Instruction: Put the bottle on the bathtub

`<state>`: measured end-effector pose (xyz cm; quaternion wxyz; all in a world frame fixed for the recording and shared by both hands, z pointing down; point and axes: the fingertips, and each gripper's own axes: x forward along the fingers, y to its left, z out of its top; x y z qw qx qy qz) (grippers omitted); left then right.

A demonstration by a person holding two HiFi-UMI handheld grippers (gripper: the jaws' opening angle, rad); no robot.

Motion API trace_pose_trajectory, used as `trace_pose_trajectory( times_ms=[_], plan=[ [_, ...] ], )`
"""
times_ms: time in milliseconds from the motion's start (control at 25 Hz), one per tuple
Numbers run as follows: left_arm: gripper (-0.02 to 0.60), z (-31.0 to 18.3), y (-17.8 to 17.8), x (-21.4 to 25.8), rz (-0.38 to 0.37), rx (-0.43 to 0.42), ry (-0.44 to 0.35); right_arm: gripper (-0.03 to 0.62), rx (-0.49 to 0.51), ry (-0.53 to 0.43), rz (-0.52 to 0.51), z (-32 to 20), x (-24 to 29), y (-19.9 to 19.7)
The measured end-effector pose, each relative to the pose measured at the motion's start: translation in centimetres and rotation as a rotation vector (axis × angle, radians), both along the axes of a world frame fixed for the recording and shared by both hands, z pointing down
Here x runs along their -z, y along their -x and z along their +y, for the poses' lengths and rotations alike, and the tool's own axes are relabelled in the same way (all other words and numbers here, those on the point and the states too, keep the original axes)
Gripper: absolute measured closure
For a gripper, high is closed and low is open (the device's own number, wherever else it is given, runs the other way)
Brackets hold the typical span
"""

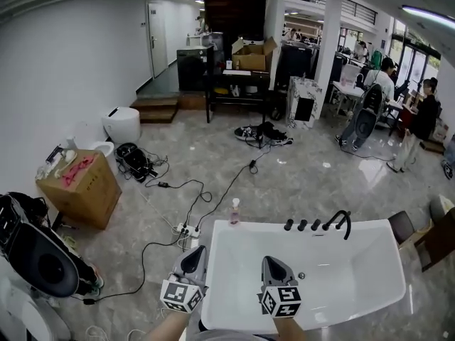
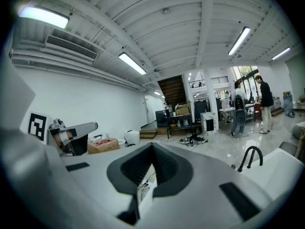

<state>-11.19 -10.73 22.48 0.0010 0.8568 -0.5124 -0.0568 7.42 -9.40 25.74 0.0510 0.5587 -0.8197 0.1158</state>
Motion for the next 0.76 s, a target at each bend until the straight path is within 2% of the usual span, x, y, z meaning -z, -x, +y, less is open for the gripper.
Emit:
trace_pose_trajectory(
  times_ms=[120, 320, 760],
  plan=[
    [0.572, 0.3, 0.1, 1.1, -0.005, 0.011, -0.021, 0.588, 0.022, -0.010, -0.025, 0.1, 1.4, 0.5],
    [0.572, 0.6, 0.5, 2.1, -0.011, 0.022, -0.028, 0.588, 0.039, -0.040, -0.005, 0.3, 2.9, 1.2],
    [0.572, 1.9, -0.6, 2.0, -0.020, 0.020, -0.033, 0.588, 0.021, -0.047, -0.020, 1.4, 2.6, 0.6]
  ],
)
